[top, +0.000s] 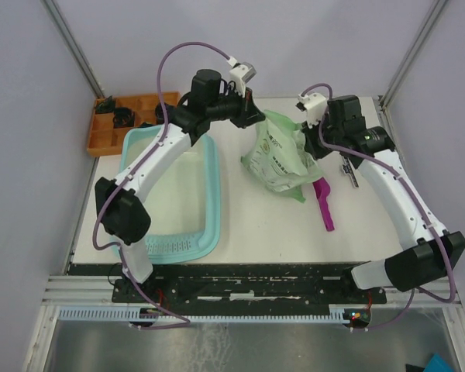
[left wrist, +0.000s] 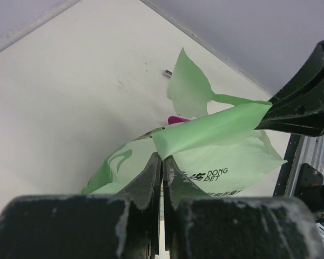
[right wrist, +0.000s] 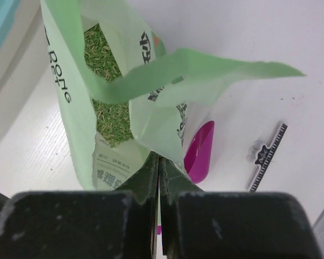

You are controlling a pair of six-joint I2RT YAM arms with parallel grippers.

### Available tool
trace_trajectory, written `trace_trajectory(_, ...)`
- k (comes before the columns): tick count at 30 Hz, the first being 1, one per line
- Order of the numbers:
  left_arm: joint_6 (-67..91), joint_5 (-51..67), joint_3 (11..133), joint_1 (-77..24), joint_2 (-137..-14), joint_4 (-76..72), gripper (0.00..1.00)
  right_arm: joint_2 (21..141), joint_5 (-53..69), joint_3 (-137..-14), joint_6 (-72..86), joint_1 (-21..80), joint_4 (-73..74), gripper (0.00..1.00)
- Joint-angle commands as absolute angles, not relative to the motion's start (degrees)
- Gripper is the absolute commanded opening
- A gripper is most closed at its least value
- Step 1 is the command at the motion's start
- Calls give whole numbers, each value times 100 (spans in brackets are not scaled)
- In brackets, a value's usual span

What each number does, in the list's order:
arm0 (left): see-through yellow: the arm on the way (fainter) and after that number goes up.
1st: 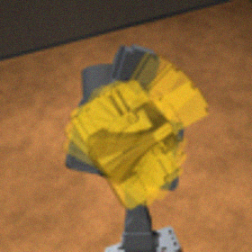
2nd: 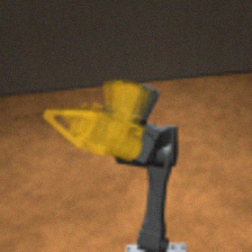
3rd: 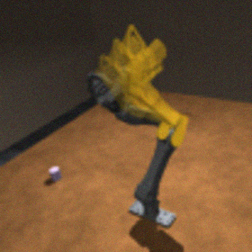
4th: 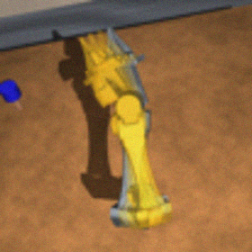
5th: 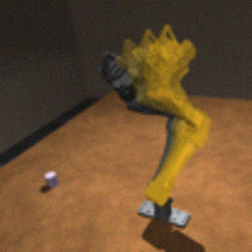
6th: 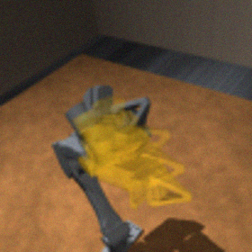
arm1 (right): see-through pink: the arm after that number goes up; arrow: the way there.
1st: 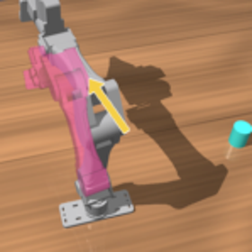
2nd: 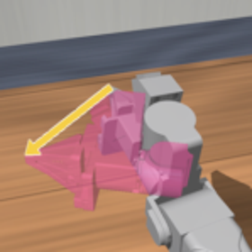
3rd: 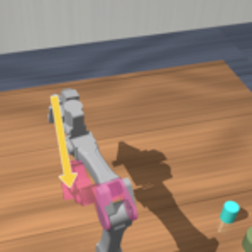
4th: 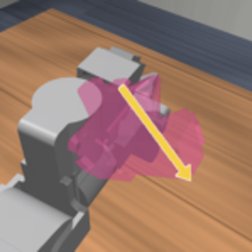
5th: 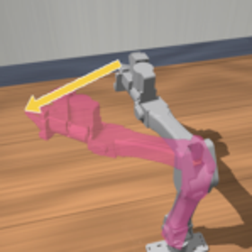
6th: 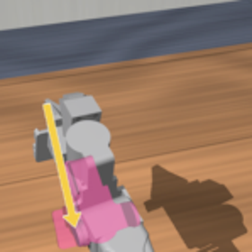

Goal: Fill the litter box with clean litter
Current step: Open the cat litter bag at the center of the board.

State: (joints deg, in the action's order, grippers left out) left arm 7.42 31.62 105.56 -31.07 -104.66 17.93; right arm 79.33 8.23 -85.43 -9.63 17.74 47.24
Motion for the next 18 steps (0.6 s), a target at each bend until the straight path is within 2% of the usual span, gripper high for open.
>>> trace_trajectory(1,778,3562,10676,-2918,-9956,-218,3,8056,1140,-8554,-752,1809,4487,2)
trace_trajectory(9,1641,3856,9303,-2936,-9844,-1350,3,7994,1560,-8052,-772,1866,4443,2)
trace_trajectory(15,1797,3853,8849,-2936,-9680,-1591,3,8108,1553,-7989,-922,1915,4653,2)
trace_trajectory(16,1786,3839,8787,-2938,-9606,-1579,3,8127,1470,-8043,-949,1913,4737,3)
trace_trajectory(18,1767,3803,8678,-2935,-9469,-1550,3,8097,1172,-8141,-1049,1912,4873,19)
